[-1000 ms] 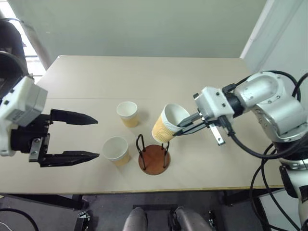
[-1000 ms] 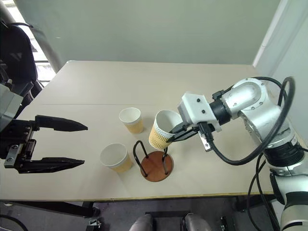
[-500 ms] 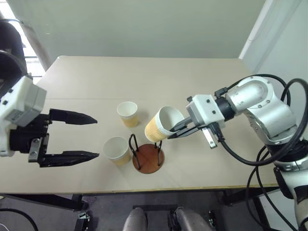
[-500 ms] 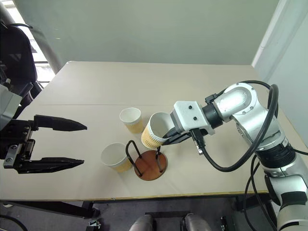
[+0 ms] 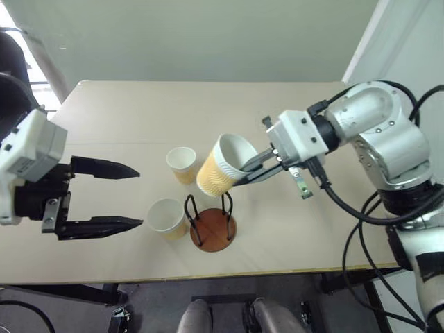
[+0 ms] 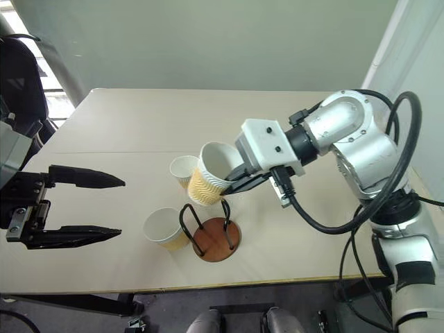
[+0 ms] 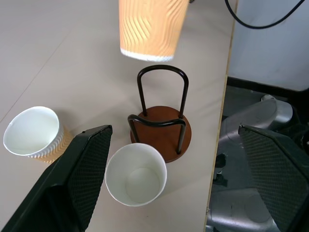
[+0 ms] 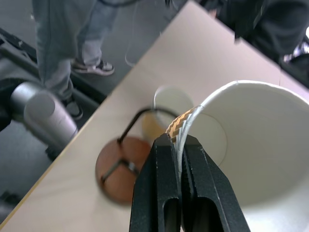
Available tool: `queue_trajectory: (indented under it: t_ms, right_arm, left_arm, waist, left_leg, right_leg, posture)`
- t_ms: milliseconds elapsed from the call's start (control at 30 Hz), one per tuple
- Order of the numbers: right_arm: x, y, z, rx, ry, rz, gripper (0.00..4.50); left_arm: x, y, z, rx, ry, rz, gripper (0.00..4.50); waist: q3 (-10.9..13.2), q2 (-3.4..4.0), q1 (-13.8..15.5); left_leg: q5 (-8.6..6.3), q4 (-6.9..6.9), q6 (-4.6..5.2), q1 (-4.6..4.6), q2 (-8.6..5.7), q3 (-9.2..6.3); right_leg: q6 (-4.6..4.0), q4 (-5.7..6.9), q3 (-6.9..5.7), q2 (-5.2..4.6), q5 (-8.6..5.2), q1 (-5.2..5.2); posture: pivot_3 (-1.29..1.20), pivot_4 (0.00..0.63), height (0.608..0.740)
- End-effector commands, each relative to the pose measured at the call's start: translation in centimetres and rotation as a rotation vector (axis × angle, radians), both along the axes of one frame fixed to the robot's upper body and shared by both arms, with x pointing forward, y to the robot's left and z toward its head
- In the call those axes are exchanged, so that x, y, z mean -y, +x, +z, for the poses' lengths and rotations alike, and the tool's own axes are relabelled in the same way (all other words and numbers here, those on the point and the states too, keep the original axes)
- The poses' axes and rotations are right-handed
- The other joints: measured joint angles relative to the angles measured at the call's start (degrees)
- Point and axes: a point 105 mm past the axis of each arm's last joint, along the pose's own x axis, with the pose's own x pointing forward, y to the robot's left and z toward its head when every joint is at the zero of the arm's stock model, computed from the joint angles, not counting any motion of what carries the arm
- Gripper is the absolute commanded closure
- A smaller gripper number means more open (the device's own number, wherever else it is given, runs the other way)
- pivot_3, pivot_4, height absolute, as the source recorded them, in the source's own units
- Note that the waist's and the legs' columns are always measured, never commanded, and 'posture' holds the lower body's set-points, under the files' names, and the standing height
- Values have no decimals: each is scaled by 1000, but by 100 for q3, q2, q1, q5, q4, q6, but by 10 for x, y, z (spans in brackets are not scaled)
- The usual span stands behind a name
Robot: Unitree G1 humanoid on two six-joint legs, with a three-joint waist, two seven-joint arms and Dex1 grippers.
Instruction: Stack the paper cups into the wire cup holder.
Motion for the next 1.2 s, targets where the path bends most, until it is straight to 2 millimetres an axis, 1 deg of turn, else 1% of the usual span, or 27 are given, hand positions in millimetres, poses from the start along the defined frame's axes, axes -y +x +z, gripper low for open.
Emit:
queue_trajectory:
  t_ms: [33, 100, 167, 333, 533, 800, 1000, 1100, 1167, 1200]
  right_arm:
    - [-11, -3, 1, 23, 15, 17, 4485]
    - [-14, -3, -7, 18, 1, 20, 4485]
    - [-15, -2, -10, 15, -7, 19, 4485]
    - [-11, -3, -25, 5, -69, 19, 4485]
    - [-13, -1, -40, 15, -115, 20, 4485]
    - [-14, 2, -49, 30, -154, 16, 4485]
    - [-14, 8, -50, 43, -163, -3, 4485]
    - [-13, 9, -49, 45, -168, -11, 3926]
    - [-13, 11, -48, 49, -167, -19, 3330]
    - [-13, 12, -48, 52, -165, -23, 2931]
  left_arm:
    - [1, -3, 5, 36, 10, 4, 0]
    - [1, -4, 5, 36, 11, 7, 0]
    - [1, -5, 5, 36, 12, 9, 0]
    - [0, -7, 4, 33, 14, 19, 0]
    - [1, -9, 4, 33, 17, 26, 0]
    - [0, -10, 3, 35, 25, 39, 0]
    - [0, -10, 2, 38, 27, 42, 0]
    - [0, -10, 2, 39, 27, 42, 0]
    - [0, -10, 2, 40, 25, 37, 0]
    - [1, -9, 2, 41, 25, 36, 0]
  waist:
    - [0, 0, 0]
    - [0, 0, -2]
    - [0, -1, 0]
    - [0, -2, -3]
    - [0, -2, -12]
    - [0, -2, -14]
    - [0, -2, -14]
    - [0, -2, -14]
    - [0, -2, -14]
    - [0, -2, -14]
  left_leg:
    - [-3, 3, 5, -1, 3, 6]
    - [-12, 11, 19, -1, 5, 17]
    - [-16, 14, 23, -3, 7, 21]
    - [-32, 21, 37, -2, 10, 33]
    - [-34, 21, 37, 1, 14, 38]
    - [-35, 23, 38, 0, 15, 40]
    - [-35, 23, 38, 0, 16, 41]
    - [-35, 22, 38, 0, 17, 41]
    - [-36, 22, 38, 0, 17, 41]
    - [-36, 22, 38, 0, 18, 41]
  right_leg:
    - [0, 0, 3, 0, 0, -2]
    - [-3, 0, 9, 0, -1, -3]
    - [-7, 0, 10, -1, -4, -4]
    - [-19, 1, 15, -2, -6, -5]
    - [-28, 3, 15, -2, -1, -9]
    - [-34, 4, 15, -1, 2, -13]
    - [-34, 4, 15, -1, 2, -14]
    - [-36, 4, 15, -1, 2, -15]
    - [-36, 4, 15, -2, 2, -16]
    - [-36, 4, 15, -1, 2, -16]
  posture:
    - [0, 150, 740]
    - [0, 150, 740]
    - [0, 150, 740]
    - [0, 150, 740]
    - [0, 150, 740]
    - [0, 150, 740]
    - [0, 150, 740]
    - [0, 150, 740]
    - [0, 150, 740]
    - [0, 150, 740]
